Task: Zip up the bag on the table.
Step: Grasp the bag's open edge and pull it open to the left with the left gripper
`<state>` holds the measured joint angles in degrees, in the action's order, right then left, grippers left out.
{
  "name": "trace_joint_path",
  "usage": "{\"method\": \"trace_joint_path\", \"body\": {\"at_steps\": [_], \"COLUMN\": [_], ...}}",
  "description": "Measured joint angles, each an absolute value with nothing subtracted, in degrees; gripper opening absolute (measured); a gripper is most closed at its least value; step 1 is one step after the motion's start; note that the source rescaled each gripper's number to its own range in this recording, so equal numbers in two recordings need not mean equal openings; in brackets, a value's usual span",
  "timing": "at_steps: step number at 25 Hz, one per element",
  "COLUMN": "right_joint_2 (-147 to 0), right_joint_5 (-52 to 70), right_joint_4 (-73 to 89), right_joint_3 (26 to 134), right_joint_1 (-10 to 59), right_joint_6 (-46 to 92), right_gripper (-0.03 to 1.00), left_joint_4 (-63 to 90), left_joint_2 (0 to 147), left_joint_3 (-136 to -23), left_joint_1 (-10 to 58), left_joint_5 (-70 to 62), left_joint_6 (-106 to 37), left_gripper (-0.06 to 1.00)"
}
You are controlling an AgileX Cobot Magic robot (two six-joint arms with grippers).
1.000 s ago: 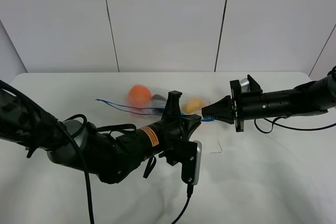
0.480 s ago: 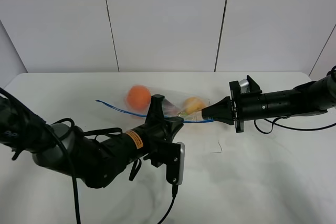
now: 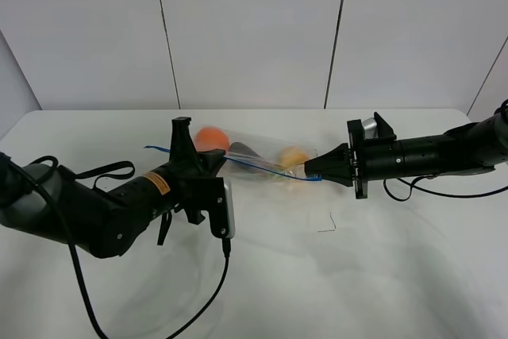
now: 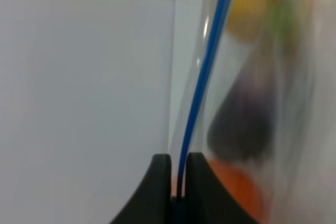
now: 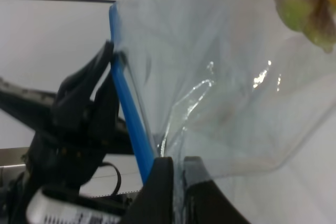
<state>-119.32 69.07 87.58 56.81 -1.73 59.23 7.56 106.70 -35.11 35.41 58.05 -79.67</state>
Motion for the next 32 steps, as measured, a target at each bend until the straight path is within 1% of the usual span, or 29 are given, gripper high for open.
{"method": "trace_joint_path", "body": {"at_steps": [10, 15, 20, 27, 28, 29, 31, 32], "right_joint_2": [-119.3, -119.3, -119.3, -119.3, -119.3, -119.3, -119.3, -119.3], "right_joint_5": [69.1, 69.1, 69.1, 69.1, 69.1, 69.1, 69.0, 69.0], "right_joint_4": [87.8, 87.8, 87.9, 88.1, 88.1, 87.8, 86.7, 86.6], "right_joint_3": [56.8, 56.8, 56.9, 56.9, 56.9, 56.9, 56.9, 56.9], "right_joint_1": [-1.7, -1.7, -1.7, -1.5, -1.5, -1.5, -1.8, -1.9], "right_joint_6": [59.2, 59.2, 59.2, 59.2, 59.2, 59.2, 59.2, 59.2], "right_gripper": [0.0, 0.0, 0.0, 0.0, 0.0, 0.0, 0.0, 0.0], "left_joint_4": [8.8, 8.9, 8.9, 8.4, 8.4, 8.6, 10.8, 11.5], "left_joint_2": [106.7, 106.7, 106.7, 106.7, 106.7, 106.7, 106.7, 106.7], "left_joint_3": [-35.1, -35.1, -35.1, -35.1, -35.1, -35.1, -35.1, -35.1], "left_joint_1": [25.6, 21.9, 19.5, 19.2, 19.2, 19.2, 18.3, 18.0], "left_joint_5": [57.7, 57.3, 54.8, 53.6, 53.2, 52.3, 50.0, 48.5], "left_joint_6": [-79.7, -79.7, -79.7, -79.7, -79.7, -79.7, -79.7, -79.7], "left_gripper": [0.0, 0.0, 0.0, 0.01, 0.03, 0.07, 0.23, 0.36]}}
